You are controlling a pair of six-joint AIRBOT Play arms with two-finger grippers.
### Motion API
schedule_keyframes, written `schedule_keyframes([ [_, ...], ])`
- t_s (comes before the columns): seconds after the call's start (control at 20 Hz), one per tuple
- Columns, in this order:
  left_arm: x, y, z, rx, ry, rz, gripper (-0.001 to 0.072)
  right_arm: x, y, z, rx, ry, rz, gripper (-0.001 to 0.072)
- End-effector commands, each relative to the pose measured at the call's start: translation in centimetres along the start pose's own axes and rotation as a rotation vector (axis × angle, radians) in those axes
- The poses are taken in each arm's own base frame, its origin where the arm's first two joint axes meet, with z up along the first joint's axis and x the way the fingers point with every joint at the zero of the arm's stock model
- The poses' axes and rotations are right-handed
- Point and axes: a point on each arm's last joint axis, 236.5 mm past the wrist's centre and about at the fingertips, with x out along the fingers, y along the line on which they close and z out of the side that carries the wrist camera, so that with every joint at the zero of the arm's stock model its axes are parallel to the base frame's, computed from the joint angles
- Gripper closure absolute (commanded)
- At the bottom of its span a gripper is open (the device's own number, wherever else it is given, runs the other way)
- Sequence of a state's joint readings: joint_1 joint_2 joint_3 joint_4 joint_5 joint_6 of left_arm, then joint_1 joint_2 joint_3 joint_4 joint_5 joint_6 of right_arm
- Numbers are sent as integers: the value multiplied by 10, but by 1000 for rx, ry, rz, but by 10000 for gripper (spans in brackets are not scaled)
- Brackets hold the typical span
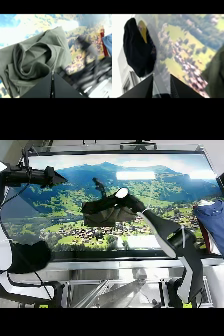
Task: Fold the shirts.
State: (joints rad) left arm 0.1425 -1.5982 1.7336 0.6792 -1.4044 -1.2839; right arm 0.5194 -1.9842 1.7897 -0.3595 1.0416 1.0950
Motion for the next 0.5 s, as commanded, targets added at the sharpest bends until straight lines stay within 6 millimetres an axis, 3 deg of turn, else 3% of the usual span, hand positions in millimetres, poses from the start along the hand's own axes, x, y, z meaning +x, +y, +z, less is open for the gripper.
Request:
schedule_keyframes([
  [0.0, 1, 2, -8, 4, 17, -3, 707, -79, -21, 12, 57, 29, -54, 469],
  [0.15, 1, 1, -9, 11, 22, -5, 707, -179, -56, 35, 109, -53, -201, 458],
  [0.2, 1, 1, -10, 12, 25, -5, 707, -205, -73, 35, 142, -69, -270, 392],
  [0.25, 1, 1, -10, 12, 25, -5, 707, -230, -93, 31, 187, -75, -341, 252],
  [0.3, 1, 1, -10, 12, 25, -6, 707, -246, -112, 25, 233, -72, -398, 172],
  [0.4, 1, 1, -10, 14, 26, -6, 707, -264, -149, 9, 296, -58, -495, 171],
  [0.45, 1, 1, -10, 16, 26, -6, 707, -262, -161, 2, 317, -47, -507, 171],
])
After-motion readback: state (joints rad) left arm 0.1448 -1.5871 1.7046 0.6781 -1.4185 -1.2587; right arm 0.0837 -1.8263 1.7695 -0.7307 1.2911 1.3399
